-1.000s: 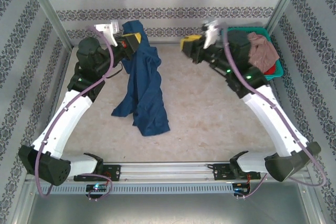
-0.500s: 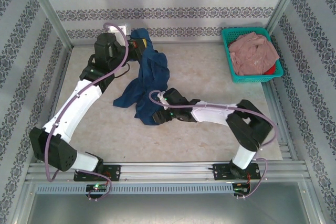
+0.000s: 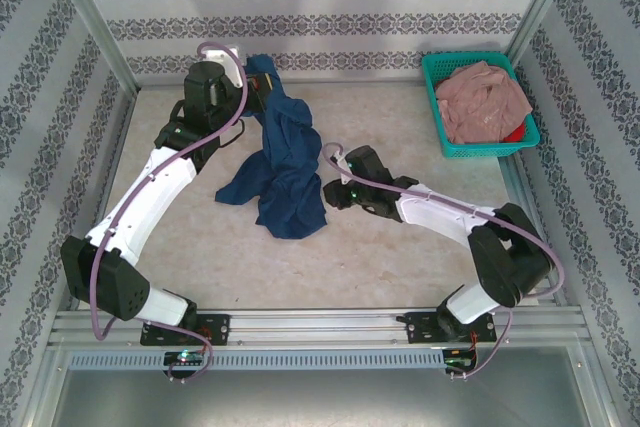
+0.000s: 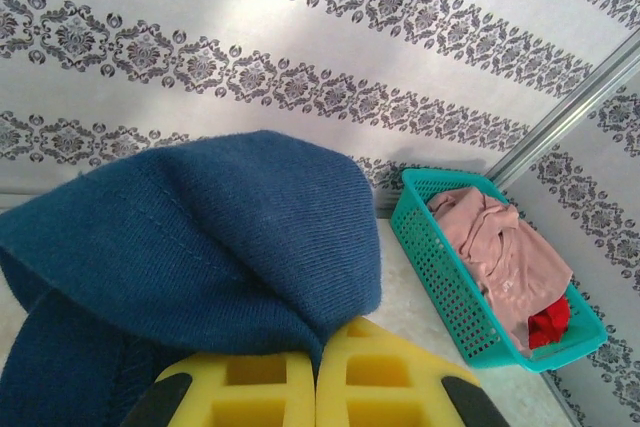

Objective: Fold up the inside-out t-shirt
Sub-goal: Flatten out the T-shirt at the center of the table.

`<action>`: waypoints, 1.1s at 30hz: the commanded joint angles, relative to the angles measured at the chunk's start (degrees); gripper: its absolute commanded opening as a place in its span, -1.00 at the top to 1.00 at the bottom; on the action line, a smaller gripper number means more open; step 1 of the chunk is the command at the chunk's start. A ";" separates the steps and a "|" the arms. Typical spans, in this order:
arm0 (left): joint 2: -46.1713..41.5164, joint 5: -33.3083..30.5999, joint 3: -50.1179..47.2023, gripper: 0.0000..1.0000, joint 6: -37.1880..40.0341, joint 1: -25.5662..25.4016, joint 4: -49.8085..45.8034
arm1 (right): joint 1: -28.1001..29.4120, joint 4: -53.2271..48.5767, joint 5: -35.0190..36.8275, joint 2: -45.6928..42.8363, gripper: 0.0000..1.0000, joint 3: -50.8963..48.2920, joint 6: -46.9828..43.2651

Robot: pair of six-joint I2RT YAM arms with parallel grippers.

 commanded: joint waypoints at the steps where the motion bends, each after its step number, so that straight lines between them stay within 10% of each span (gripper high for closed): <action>1: -0.67 0.17 0.71 1.00 0.36 0.40 1.10 | 3.48 -1.37 -4.20 4.44 -0.10 -0.99 3.04; 6: -0.60 -0.18 1.06 1.00 1.01 0.42 0.28 | 6.00 -0.38 -3.58 11.24 -0.20 0.39 6.65; 11: -1.22 -2.80 1.55 1.00 2.60 0.46 -1.24 | 4.30 -5.20 -3.01 5.84 1.00 4.18 3.24; 20: -9.00 -11.67 0.54 1.00 3.41 7.10 -5.50 | -22.49 -11.54 -17.09 -26.19 1.00 17.37 4.60; 33: -15.42 -9.77 1.13 1.00 2.27 8.21 -11.93 | -29.50 -22.35 -14.01 -28.18 1.00 34.52 -1.30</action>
